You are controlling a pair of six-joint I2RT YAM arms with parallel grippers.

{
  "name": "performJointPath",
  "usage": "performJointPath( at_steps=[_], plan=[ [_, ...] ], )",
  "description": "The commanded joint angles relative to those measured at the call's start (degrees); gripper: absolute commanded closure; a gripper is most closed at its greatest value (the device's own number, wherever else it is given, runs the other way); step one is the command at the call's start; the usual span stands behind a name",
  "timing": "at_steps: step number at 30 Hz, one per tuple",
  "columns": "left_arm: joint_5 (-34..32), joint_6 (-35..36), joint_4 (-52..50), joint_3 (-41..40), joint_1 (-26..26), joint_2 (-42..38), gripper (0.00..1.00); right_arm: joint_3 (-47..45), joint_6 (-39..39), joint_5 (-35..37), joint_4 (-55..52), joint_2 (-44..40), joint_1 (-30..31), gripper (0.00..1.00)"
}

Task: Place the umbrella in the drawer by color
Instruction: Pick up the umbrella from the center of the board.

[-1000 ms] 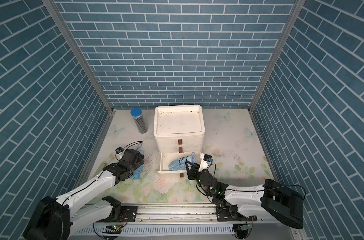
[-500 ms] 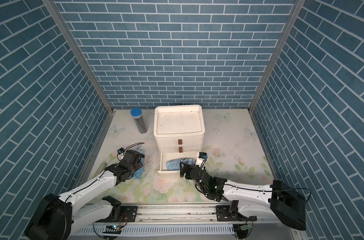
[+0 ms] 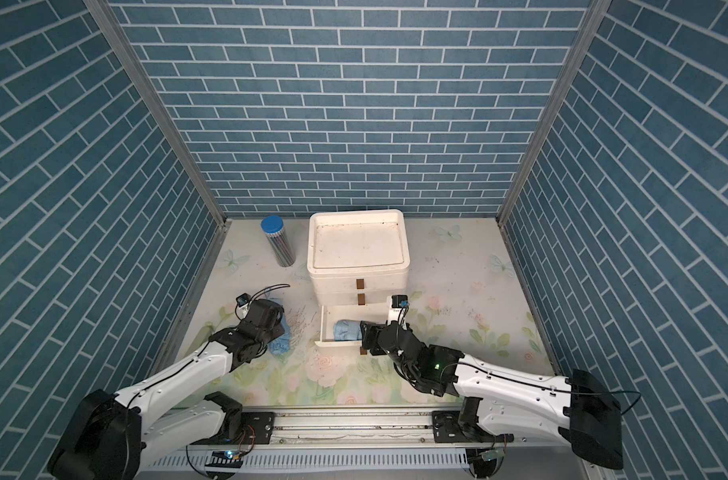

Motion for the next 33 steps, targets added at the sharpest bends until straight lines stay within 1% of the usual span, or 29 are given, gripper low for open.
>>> performJointPath(
  at_steps=[1, 2, 4, 6, 7, 9, 11, 13, 14, 17, 19, 21, 24, 26, 30, 33],
  plan=[
    [-2.0, 1.3, -4.0, 2.6, -0.8, -2.4, 1.00, 3.9, -6.4, -4.5, 1.3, 1.1, 0.3, 0.35],
    [-2.6, 1.7, -5.0, 4.5, -1.1, -3.3, 1.00, 5.2, -7.0, -6.0, 1.1, 1.7, 0.3, 0.40],
    [-3.7, 3.1, -7.0, 6.8, -1.6, -5.4, 1.00, 8.1, -8.2, -9.3, 0.5, 3.0, 0.1, 0.43],
    [-4.0, 5.8, -8.6, 9.9, -2.2, -7.7, 1.00, 11.7, -9.4, -13.1, -1.4, 4.2, -0.4, 0.43],
    [-4.0, 7.8, -9.3, 11.9, -2.6, -9.0, 1.00, 14.0, -10.2, -15.9, -2.7, 4.8, -1.1, 0.42],
    [-3.7, 12.4, -10.5, 16.2, -3.3, -10.6, 1.00, 17.7, -11.1, -21.1, -5.1, 5.4, -3.0, 0.38],
    [-4.4, 17.1, -14.0, 22.2, -3.3, -11.0, 1.00, 20.6, -11.6, -27.6, -6.2, 5.5, -6.0, 0.34],
    [-3.0, 22.2, -15.8, 27.3, -3.3, -11.5, 1.00, 22.8, -12.1, -32.3, -7.0, 5.2, -8.6, 0.31],
    [-0.5, 25.4, -15.4, 29.5, -3.3, -11.9, 1.00, 23.7, -12.6, -33.6, -7.4, 4.8, -9.5, 0.27],
    [14.2, 33.9, -12.2, 33.5, -3.3, -13.6, 1.00, 26.4, -14.2, -36.7, -8.0, 4.4, -11.6, 0.19],
    [21.5, 37.5, -12.1, 35.8, -3.3, -13.6, 1.00, 27.5, -14.6, -39.2, -7.9, 4.4, -13.0, 0.16],
    [28.1, 41.1, -14.4, 38.5, -3.3, -12.1, 1.00, 27.7, -14.7, -41.4, -6.9, 4.3, -14.1, 0.15],
    [38.4, 46.5, -16.9, 40.0, -3.3, -10.7, 1.00, 28.3, -15.1, -43.0, -7.3, 4.5, -15.0, 0.13],
    [42.0, 47.9, -16.5, 39.4, -3.6, -11.4, 1.00, 28.4, -15.7, -42.7, -8.3, 4.2, -15.8, 0.12],
    [48.3, 47.1, -13.5, 36.9, -5.0, -11.9, 1.00, 26.6, -15.1, -44.9, -7.0, 2.6, -17.4, 0.10],
    [49.1, 47.1, -11.8, 34.8, -8.2, -11.6, 1.00, 25.4, -14.3, -45.9, -5.4, 1.6, -17.8, 0.09]
  ],
)
